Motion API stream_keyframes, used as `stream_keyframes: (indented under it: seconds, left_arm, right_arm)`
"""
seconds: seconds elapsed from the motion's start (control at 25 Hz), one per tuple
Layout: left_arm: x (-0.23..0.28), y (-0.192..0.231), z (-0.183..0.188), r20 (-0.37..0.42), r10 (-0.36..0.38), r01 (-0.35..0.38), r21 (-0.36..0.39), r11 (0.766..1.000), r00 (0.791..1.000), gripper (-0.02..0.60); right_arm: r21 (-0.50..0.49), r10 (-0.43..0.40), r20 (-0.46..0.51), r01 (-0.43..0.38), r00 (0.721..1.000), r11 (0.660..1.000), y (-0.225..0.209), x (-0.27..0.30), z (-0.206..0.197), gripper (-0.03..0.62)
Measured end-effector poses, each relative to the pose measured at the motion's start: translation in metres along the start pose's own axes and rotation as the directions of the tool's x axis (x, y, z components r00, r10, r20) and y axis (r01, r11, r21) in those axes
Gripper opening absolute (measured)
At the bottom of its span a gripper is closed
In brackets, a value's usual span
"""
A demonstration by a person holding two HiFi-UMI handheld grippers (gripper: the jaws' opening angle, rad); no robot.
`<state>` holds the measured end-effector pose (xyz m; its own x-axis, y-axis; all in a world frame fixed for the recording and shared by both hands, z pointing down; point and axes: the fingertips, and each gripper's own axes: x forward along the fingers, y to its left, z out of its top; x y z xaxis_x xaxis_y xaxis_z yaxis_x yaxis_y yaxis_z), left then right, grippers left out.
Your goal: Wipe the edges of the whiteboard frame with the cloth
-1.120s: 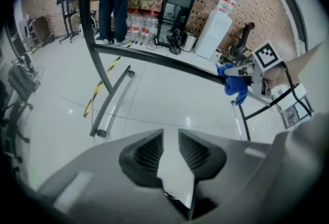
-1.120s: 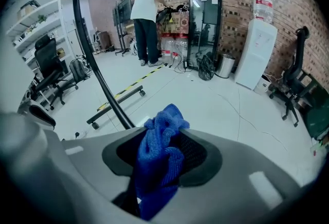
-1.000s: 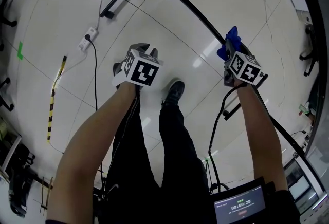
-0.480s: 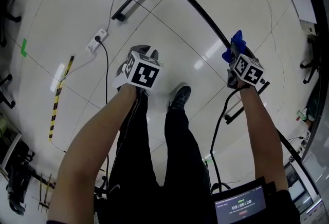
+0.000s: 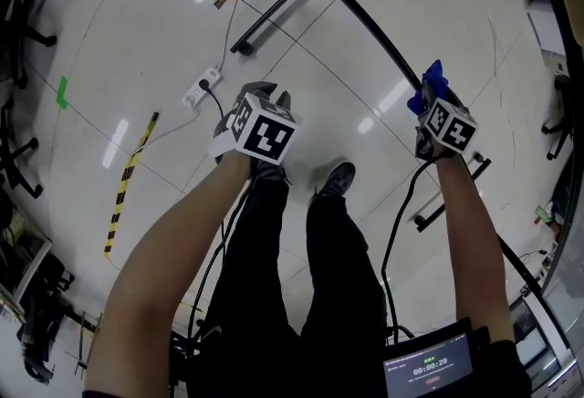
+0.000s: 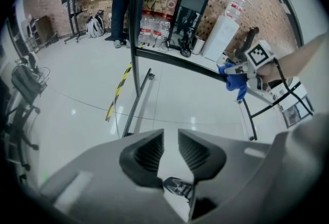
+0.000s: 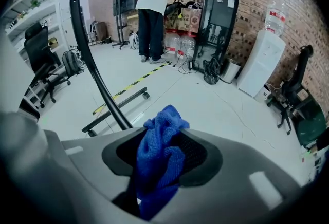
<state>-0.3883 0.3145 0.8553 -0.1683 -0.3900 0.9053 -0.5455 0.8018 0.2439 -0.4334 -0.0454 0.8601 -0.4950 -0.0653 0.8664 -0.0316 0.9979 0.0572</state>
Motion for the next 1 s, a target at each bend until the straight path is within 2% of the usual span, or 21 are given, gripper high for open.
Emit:
stream_keyframes:
  seconds: [0.12, 0.32, 0.48, 0.6, 0.76, 1.0]
  left_arm:
    - [-0.003, 0.021, 0.003, 0.013, 0.027, -0.027, -0.017, 1.000, 1.000, 0.086]
    - [-0.009, 0.039, -0.005, 0.018, 0.068, -0.066, -0.109, 0.992, 0.998, 0.084]
    - [-0.019, 0.042, -0.013, 0.017, 0.090, -0.087, -0.140, 0.986, 0.996, 0.084]
    - [-0.028, 0.052, -0.005, 0.028, 0.122, -0.116, -0.165, 0.979, 0.992, 0.084]
    - [-0.034, 0.050, 0.016, 0.069, 0.126, -0.114, -0.166, 0.980, 0.990, 0.084]
    - [-0.025, 0.053, 0.016, 0.069, 0.101, -0.088, -0.171, 0.981, 0.992, 0.084]
  right_arm:
    - [-0.017, -0.012, 0.032, 0.013, 0.999, 1.000, 0.010, 0.003, 0.012, 0.176]
    - [-0.078, 0.009, 0.041, -0.006, 0.999, 0.997, 0.027, 0.011, 0.023, 0.176]
    - [-0.106, 0.052, 0.023, -0.049, 0.998, 0.993, 0.049, 0.020, 0.034, 0.176]
    - [-0.112, 0.088, 0.007, -0.087, 0.996, 0.990, 0.070, 0.030, 0.046, 0.177]
    - [-0.154, 0.105, 0.010, -0.102, 0.994, 0.983, 0.086, 0.034, 0.062, 0.178]
    - [-0.173, 0.107, -0.009, -0.107, 0.994, 0.979, 0.105, 0.041, 0.071, 0.178]
